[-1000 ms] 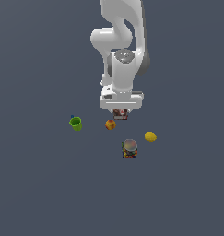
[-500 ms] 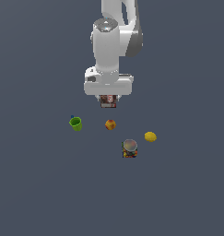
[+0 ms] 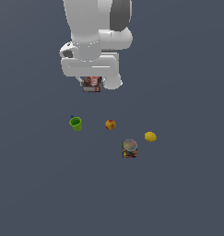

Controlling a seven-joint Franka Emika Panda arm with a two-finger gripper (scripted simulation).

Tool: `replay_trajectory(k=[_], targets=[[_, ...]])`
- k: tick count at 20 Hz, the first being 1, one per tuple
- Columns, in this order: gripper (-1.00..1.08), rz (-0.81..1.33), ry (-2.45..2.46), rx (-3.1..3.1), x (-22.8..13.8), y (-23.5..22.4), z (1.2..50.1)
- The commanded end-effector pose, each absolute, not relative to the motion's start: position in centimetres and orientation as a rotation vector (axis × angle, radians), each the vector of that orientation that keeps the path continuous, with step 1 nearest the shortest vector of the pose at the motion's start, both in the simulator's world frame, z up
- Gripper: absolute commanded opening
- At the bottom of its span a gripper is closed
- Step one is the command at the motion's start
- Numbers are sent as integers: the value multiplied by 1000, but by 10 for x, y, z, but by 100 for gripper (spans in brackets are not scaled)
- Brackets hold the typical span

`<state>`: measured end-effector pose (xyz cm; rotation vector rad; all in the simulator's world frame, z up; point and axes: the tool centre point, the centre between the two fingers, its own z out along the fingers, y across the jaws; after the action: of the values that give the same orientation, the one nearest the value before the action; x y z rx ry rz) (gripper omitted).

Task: Pick up a designated object from a clutter of objects.

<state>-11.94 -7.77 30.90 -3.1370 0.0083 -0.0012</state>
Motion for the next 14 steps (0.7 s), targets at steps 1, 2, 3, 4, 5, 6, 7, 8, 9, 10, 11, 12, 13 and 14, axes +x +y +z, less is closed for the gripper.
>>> replay_trajectory(k=[1, 2, 3, 4, 5, 6, 7, 8, 9, 10, 11, 12, 13, 14], targets=[[-100, 0, 8, -3137, -120, -95, 332], [-100, 0, 9, -3138, -120, -101, 342], [-100, 0, 9, -3138, -120, -108, 351], [-100, 0, 9, -3139, -120, -115, 360], [-100, 0, 9, -3139, -119, -121, 369], [-100, 0, 10, -3139, -119, -126, 377], [-100, 0, 10, -3139, -119, -132, 384], [-100, 1, 10, -3140, -118, -137, 391], [-100, 1, 10, -3140, -118, -142, 398], [-100, 1, 10, -3140, -118, -146, 404], [-100, 0, 10, -3141, -117, -150, 410], [-100, 0, 10, -3141, -117, -154, 415], [-100, 0, 10, -3141, -116, -158, 420], [-100, 0, 9, -3141, -116, -161, 425]])
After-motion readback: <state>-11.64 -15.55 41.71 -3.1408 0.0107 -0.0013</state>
